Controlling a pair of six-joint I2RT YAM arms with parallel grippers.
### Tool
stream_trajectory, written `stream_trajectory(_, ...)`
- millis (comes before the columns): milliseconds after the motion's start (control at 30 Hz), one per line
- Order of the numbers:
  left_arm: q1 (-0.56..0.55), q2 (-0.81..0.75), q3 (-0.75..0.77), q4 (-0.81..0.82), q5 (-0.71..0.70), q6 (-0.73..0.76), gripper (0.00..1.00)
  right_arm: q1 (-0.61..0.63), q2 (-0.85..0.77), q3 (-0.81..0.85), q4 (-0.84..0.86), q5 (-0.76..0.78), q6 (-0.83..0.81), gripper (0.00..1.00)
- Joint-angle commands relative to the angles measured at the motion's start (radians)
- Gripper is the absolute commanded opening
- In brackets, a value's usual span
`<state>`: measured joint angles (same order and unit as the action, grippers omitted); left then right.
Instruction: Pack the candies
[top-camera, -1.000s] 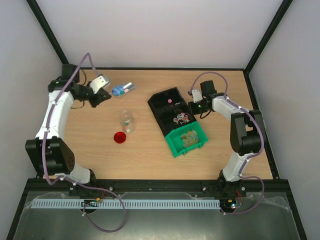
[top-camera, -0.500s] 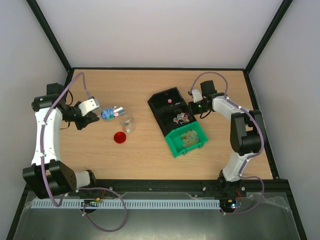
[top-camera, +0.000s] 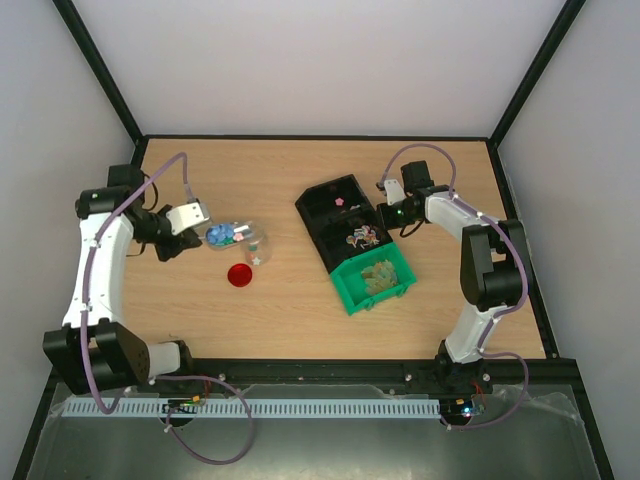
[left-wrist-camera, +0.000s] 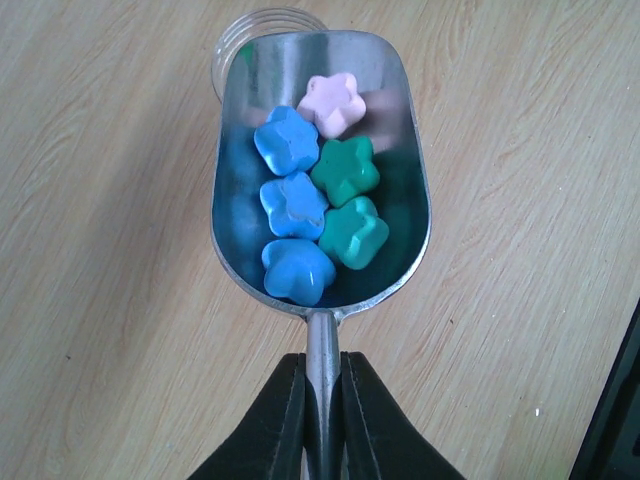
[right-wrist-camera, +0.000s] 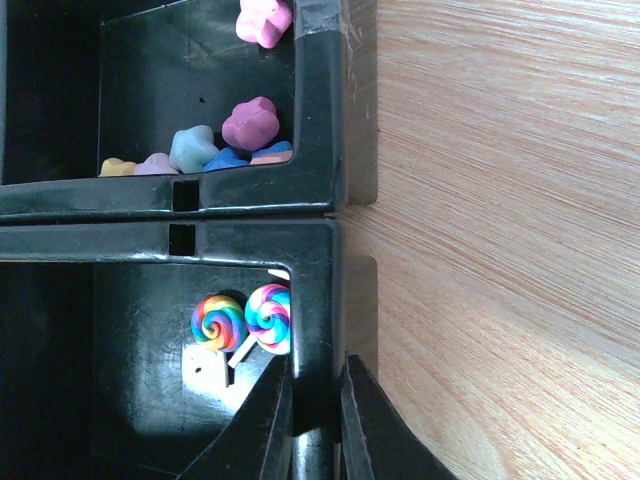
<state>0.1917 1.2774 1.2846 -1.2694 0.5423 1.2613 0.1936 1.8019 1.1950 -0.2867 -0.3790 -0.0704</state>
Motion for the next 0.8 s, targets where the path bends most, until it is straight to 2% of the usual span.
stream_trajectory(0,-0.025,0.029,0.020,0.008,-0.030,-0.037,0.02,-0.003,0.010,0.013,-0.029,-0.028,-0.013,0.03)
stream_trajectory(433,-0.055,0.077,0.054,0.038,-0.093,-0.122,0.02,-0.004,0.011,0.012,-0.031,-0.028,-0.018,0.03)
stream_trajectory(767,-0.080,0.086,0.080,0.040,-0.145,-0.126,0.02,-0.004,0.009,0.013,-0.031,-0.028,-0.019,0.03)
